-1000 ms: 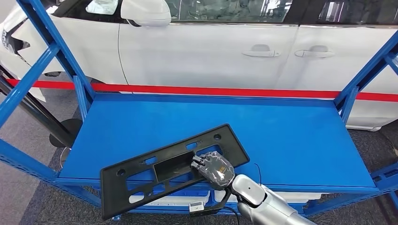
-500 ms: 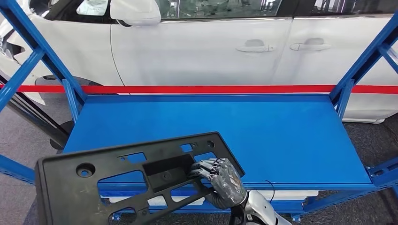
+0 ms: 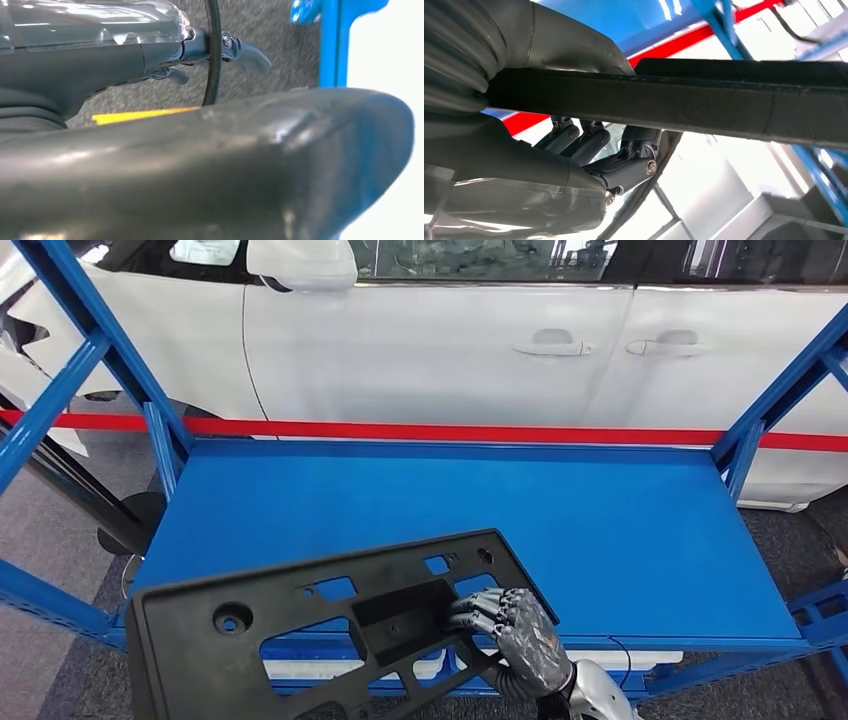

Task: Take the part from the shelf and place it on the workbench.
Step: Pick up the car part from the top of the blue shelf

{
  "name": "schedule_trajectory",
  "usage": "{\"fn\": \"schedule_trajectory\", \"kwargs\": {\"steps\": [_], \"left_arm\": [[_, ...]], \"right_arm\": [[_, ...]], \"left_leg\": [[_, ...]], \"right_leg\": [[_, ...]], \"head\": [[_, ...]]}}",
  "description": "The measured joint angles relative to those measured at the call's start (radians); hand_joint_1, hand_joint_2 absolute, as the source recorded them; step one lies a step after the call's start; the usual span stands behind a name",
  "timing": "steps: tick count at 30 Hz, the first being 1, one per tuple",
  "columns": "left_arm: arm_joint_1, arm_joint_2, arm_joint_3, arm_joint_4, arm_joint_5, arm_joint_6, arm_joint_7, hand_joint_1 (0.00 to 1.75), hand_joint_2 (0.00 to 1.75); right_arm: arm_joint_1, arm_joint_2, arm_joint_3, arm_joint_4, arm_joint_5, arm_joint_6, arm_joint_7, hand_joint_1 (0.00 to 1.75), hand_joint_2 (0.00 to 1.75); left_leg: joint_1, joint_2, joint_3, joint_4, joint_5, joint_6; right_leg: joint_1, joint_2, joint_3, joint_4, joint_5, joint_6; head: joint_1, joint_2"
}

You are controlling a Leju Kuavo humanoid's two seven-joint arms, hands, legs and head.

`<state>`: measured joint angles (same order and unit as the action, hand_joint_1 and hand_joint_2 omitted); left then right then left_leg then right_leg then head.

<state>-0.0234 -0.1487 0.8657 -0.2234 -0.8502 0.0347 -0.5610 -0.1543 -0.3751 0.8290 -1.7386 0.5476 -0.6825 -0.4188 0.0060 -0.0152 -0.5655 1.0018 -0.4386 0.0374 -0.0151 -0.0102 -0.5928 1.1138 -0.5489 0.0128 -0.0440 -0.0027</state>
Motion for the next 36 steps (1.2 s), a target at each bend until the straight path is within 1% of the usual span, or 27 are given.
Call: {"fn": "schedule_trajectory", "kwargs": {"steps": [2, 3, 4, 5, 6, 8, 9, 12, 13, 14, 15, 17, 18, 19, 20, 22, 23, 24, 27, 28, 29, 31, 32, 33, 34, 35, 36], "left_arm": [[-0.002, -0.002, 0.011, -0.002, 0.0, 0.0, -0.004, 0.0, 0.0], [-0.002, -0.004, 0.015, -0.003, 0.0, 0.0, -0.005, 0.0, 0.0], [-0.002, -0.005, 0.021, -0.004, 0.0, 0.0, -0.005, 0.0, 0.0], [-0.002, -0.008, 0.026, -0.005, -0.001, 0.001, -0.005, 0.0, 0.0], [-0.002, -0.011, 0.031, -0.006, -0.003, 0.002, -0.004, 0.0, 0.0], [-0.001, -0.016, 0.039, -0.008, -0.008, 0.004, -0.003, 0.0, 0.0], [-0.001, -0.018, 0.043, -0.009, -0.012, 0.004, -0.002, 0.0, 0.0], [0.0, -0.02, 0.056, -0.014, -0.025, 0.005, 0.001, 0.0, 0.0], [0.0, -0.021, 0.06, -0.016, -0.028, 0.006, 0.002, 0.0, 0.0], [0.0, -0.022, 0.063, -0.019, -0.031, 0.007, 0.003, 0.0, 0.0], [0.0, -0.023, 0.067, -0.021, -0.036, 0.009, 0.004, 0.0, 0.0], [-0.001, -0.024, 0.076, -0.025, -0.047, 0.014, 0.008, 0.0, 0.0], [-0.001, -0.024, 0.079, -0.027, -0.052, 0.016, 0.009, 0.0, 0.0], [-0.001, -0.024, 0.082, -0.027, -0.056, 0.018, 0.01, 0.0, 0.0], [-0.001, -0.024, 0.085, -0.028, -0.059, 0.018, 0.011, 0.0, 0.0], [-0.003, -0.024, 0.089, -0.03, -0.063, 0.018, 0.011, 0.0, 0.0], [-0.004, -0.024, 0.091, -0.031, -0.064, 0.018, 0.011, 0.0, 0.0], [-0.005, -0.024, 0.093, -0.032, -0.066, 0.018, 0.011, 0.0, 0.0], [-0.006, -0.025, 0.102, -0.032, -0.076, 0.018, 0.012, 0.0, 0.0], [-0.006, -0.025, 0.104, -0.032, -0.079, 0.018, 0.013, 0.0, 0.0], [-0.008, -0.025, 0.105, -0.032, -0.082, 0.018, 0.013, 0.0, 0.0], [-0.011, -0.025, 0.105, -0.032, -0.086, 0.019, 0.013, 0.0, 0.0], [-0.011, -0.025, 0.106, -0.032, -0.089, 0.019, 0.013, 0.0, 0.0], [-0.011, -0.025, 0.106, -0.032, -0.091, 0.019, 0.013, 0.0, 0.0], [-0.011, -0.025, 0.107, -0.032, -0.092, 0.019, 0.013, 0.0, 0.0], [-0.011, -0.025, 0.108, -0.032, -0.093, 0.02, 0.013, 0.0, 0.0], [-0.011, -0.025, 0.109, -0.032, -0.093, 0.02, 0.014, 0.0, 0.0]], "right_arm": [[0.016, 0.005, -0.01, -0.01, -0.04, 0.006, -0.006, 1.75, 1.75], [0.025, 0.007, -0.014, -0.012, -0.053, 0.011, -0.007, 1.75, 1.75], [0.033, 0.008, -0.019, -0.013, -0.063, 0.016, -0.008, 1.75, 1.75], [0.041, 0.009, -0.022, -0.014, -0.07, 0.02, -0.01, 1.75, 1.75], [0.048, 0.009, -0.026, -0.017, -0.074, 0.022, -0.012, 1.75, 1.75], [0.056, 0.009, -0.032, -0.022, -0.076, 0.023, -0.017, 1.75, 1.75], [0.059, 0.009, -0.035, -0.025, -0.076, 0.021, -0.019, 1.75, 1.75], [0.076, 0.008, -0.044, -0.034, -0.078, 0.018, -0.028, 1.75, 1.75], [0.082, 0.007, -0.048, -0.038, -0.081, 0.017, -0.031, 1.75, 1.75], [0.087, 0.005, -0.052, -0.041, -0.087, 0.018, -0.035, 1.75, 1.75], [0.092, 0.003, -0.056, -0.044, -0.094, 0.019, -0.041, 1.75, 1.75], [0.101, 0.002, -0.066, -0.048, -0.111, 0.026, -0.053, 1.75, 1.75], [0.105, 0.002, -0.069, -0.05, -0.12, 0.032, -0.059, 1.75, 1.75], [0.108, 0.002, -0.071, -0.051, -0.13, 0.039, -0.063, 1.75, 1.75], [0.111, 0.002, -0.073, -0.052, -0.138, 0.046, -0.067, 1.75, 1.75], [0.115, 0.002, -0.076, -0.056, -0.15, 0.053, -0.072, 1.75, 1.75], [0.116, 0.002, -0.078, -0.059, -0.154, 0.055, -0.072, 1.75, 1.75], [0.117, 0.002, -0.081, -0.061, -0.159, 0.057, -0.074, 1.75, 1.75], [0.12, 0.002, -0.088, -0.064, -0.173, 0.07, -0.079, 1.75, 1.75], [0.122, 0.003, -0.09, -0.065, -0.176, 0.072, -0.081, 1.75, 1.75], [0.123, 0.005, -0.092, -0.066, -0.178, 0.074, -0.082, 1.75, 1.75], [0.125, 0.007, -0.096, -0.069, -0.18, 0.076, -0.084, 1.75, 1.75], [0.126, 0.007, -0.098, -0.07, -0.182, 0.076, -0.084, 1.75, 1.75], [0.127, 0.007, -0.1, -0.07, -0.183, 0.077, -0.084, 1.75, 1.75], [0.128, 0.007, -0.101, -0.07, -0.185, 0.077, -0.084, 1.75, 1.75], [0.129, 0.007, -0.103, -0.07, -0.186, 0.078, -0.084, 1.75, 1.75], [0.13, 0.007, -0.104, -0.071, -0.186, 0.079, -0.084, 1.75, 1.75]], "left_leg": [[-0.002, 0.001, -0.001, 0.0, 0.0, 0.004], [-0.003, 0.001, -0.001, 0.001, -0.001, 0.005], [-0.004, 0.001, 0.0, 0.002, -0.002, 0.004], [-0.005, 0.001, 0.001, 0.003, -0.003, 0.003], [-0.005, 0.001, 0.003, 0.004, -0.005, 0.001], [-0.009, 0.002, 0.004, 0.009, -0.008, -0.006], [-0.011, 0.003, 0.003, 0.011, -0.009, -0.011], [-0.012, 0.007, 0.0, 0.014, -0.01, -0.025], [-0.011, 0.008, -0.004, 0.025, -0.022, -0.032], [-0.011, 0.008, -0.014, 0.053, -0.047, -0.038], [-0.009, 0.008, -0.033, 0.101, -0.084, -0.044], [-0.007, 0.008, -0.08, 0.229, -0.16, -0.052], [-0.006, 0.008, -0.093, 0.274, -0.178, -0.054], [-0.006, 0.008, -0.09, 0.285, -0.177, -0.054], [-0.006, 0.008, -0.068, 0.255, -0.158, -0.053], [-0.006, 0.005, 0.015, 0.117, -0.104, -0.046], [-0.008, 0.003, 0.048, 0.056, -0.085, -0.04], [-0.01, 0.001, 0.067, 0.018, -0.074, -0.035], [-0.012, 0.002, 0.064, 0.002, -0.057, -0.016], [-0.01, 0.005, 0.061, -0.002, -0.047, -0.008], [-0.007, 0.007, 0.054, -0.005, -0.037, 0.001], [-0.007, 0.011, 0.036, -0.007, -0.019, 0.012], [-0.007, 0.011, 0.024, -0.006, -0.011, 0.013], [-0.008, 0.012, 0.012, -0.004, -0.004, 0.012], [-0.009, 0.012, 0.001, -0.002, 0.003, 0.011], [-0.009, 0.013, -0.01, 0.001, 0.008, 0.009], [-0.009, 0.013, -0.019, 0.006, 0.012, 0.007]], "right_leg": [[-0.003, 0.0, -0.064, 0.131, -0.056, 0.004], [-0.004, 0.0, -0.085, 0.169, -0.062, 0.004], [-0.005, 0.0, -0.089, 0.172, -0.048, 0.004], [-0.006, 0.0, -0.074, 0.136, -0.018, 0.002], [-0.006, -0.002, -0.044, 0.071, 0.021, -0.001], [-0.002, -0.007, 0.013, -0.051, 0.069, -0.009], [0.0, -0.009, 0.027, -0.083, 0.077, -0.012], [0.0, -0.006, 0.027, -0.099, 0.081, -0.02], [-0.002, -0.006, 0.026, -0.101, 0.085, -0.025], [-0.005, -0.007, 0.024, -0.104, 0.089, -0.03], [-0.006, -0.008, 0.021, -0.106, 0.092, -0.035], [-0.004, -0.008, 0.011, -0.105, 0.098, -0.039], [-0.004, -0.008, 0.006, -0.103, 0.101, -0.039], [-0.004, -0.007, 0.001, -0.102, 0.105, -0.039], [-0.004, -0.006, -0.004, -0.099, 0.107, -0.037], [-0.003, -0.005, -0.012, -0.094, 0.113, -0.031], [-0.002, -0.004, -0.015, -0.091, 0.115, -0.027], [-0.001, -0.003, -0.017, -0.089, 0.119, -0.022], [-0.002, -0.002, -0.02, -0.092, 0.131, -0.003], [-0.003, -0.001, -0.025, -0.086, 0.123, 0.001], [-0.004, 0.0, -0.035, -0.065, 0.099, 0.004], [-0.007, 0.001, -0.072, 0.034, 0.014, 0.007], [-0.009, 0.002, -0.092, 0.101, -0.029, 0.008], [-0.009, 0.002, -0.103, 0.154, -0.055, 0.01], [-0.01, 0.002, -0.099, 0.178, -0.062, 0.012], [-0.01, 0.001, -0.076, 0.163, -0.051, 0.012], [-0.01, 0.0, -0.035, 0.111, -0.028, 0.01]], "head": [[0.0, 0.0], [0.0, 0.0], [0.0, 0.0], [0.0, 0.0], [0.0, 0.0], [0.0, 0.0], [0.0, 0.0], [0.0, 0.0], [0.0, 0.0], [0.0, 0.0], [0.0, 0.0], [0.0, 0.0], [0.0, 0.0], [0.0, 0.0], [0.0, 0.0], [0.0, 0.0], [0.0, 0.0], [0.0, 0.0], [0.0, 0.0], [0.0, 0.0], [0.0, 0.0], [0.0, 0.0], [0.0, 0.0], [0.0, 0.0], [0.0, 0.0], [0.0, 0.0], [0.0, 0.0]]}}
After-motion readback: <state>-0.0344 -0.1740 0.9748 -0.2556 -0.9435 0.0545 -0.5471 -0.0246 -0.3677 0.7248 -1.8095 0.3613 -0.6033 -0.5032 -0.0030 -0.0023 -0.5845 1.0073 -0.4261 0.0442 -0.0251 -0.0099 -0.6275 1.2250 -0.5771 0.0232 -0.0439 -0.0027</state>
